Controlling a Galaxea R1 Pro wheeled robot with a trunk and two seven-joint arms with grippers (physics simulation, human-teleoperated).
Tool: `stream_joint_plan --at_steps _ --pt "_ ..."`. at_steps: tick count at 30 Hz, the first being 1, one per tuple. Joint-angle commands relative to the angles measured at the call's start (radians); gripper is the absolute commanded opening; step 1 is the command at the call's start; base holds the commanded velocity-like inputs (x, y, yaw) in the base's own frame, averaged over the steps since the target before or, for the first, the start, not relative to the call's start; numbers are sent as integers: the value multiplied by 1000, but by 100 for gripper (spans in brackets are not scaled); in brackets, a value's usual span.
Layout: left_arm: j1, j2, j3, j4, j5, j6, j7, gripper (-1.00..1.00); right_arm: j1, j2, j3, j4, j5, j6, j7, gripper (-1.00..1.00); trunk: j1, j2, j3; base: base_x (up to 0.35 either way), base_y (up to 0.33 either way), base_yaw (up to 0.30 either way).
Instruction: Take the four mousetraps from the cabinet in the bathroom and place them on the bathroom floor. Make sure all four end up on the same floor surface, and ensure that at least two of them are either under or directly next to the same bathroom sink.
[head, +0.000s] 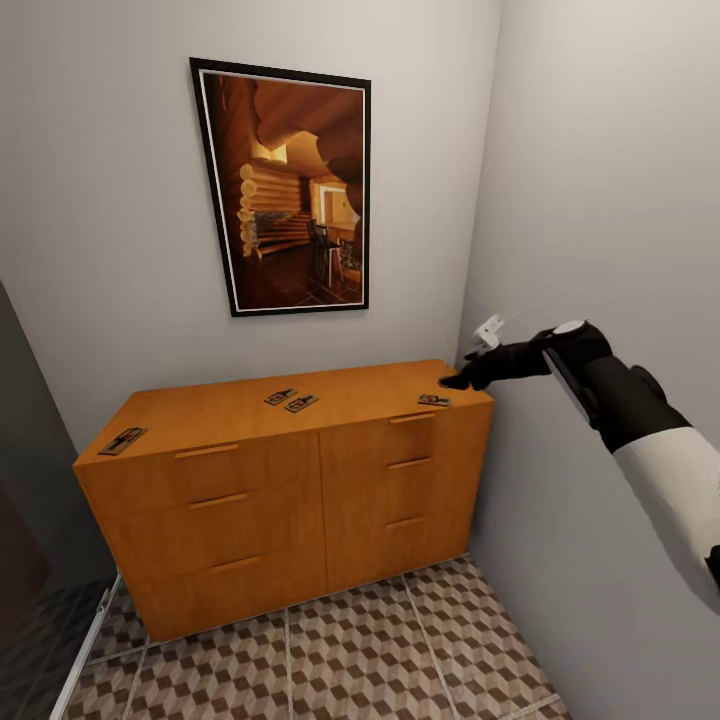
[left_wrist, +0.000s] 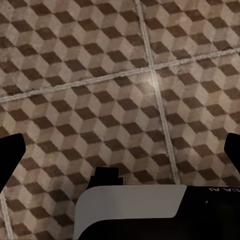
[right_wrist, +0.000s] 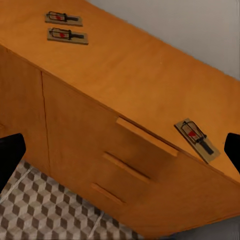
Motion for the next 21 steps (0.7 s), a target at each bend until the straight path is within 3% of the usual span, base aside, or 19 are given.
stream_joint_plan --at_steps 1,12,21 --pt "0 0 0 -1 5 -2 0 100 -1 -1 6 -1 5 0 9 100 0 -1 -1 0 0 0" --pt "-1 1 0 -1 4 -2 0 100 -1 -67 23 59 5 -79 129 100 0 -1 -1 0 0 0" --pt "-1 4 1 -1 4 -2 0 100 -1 -92 23 185 2 -183 179 100 0 -1 -1 0 0 0"
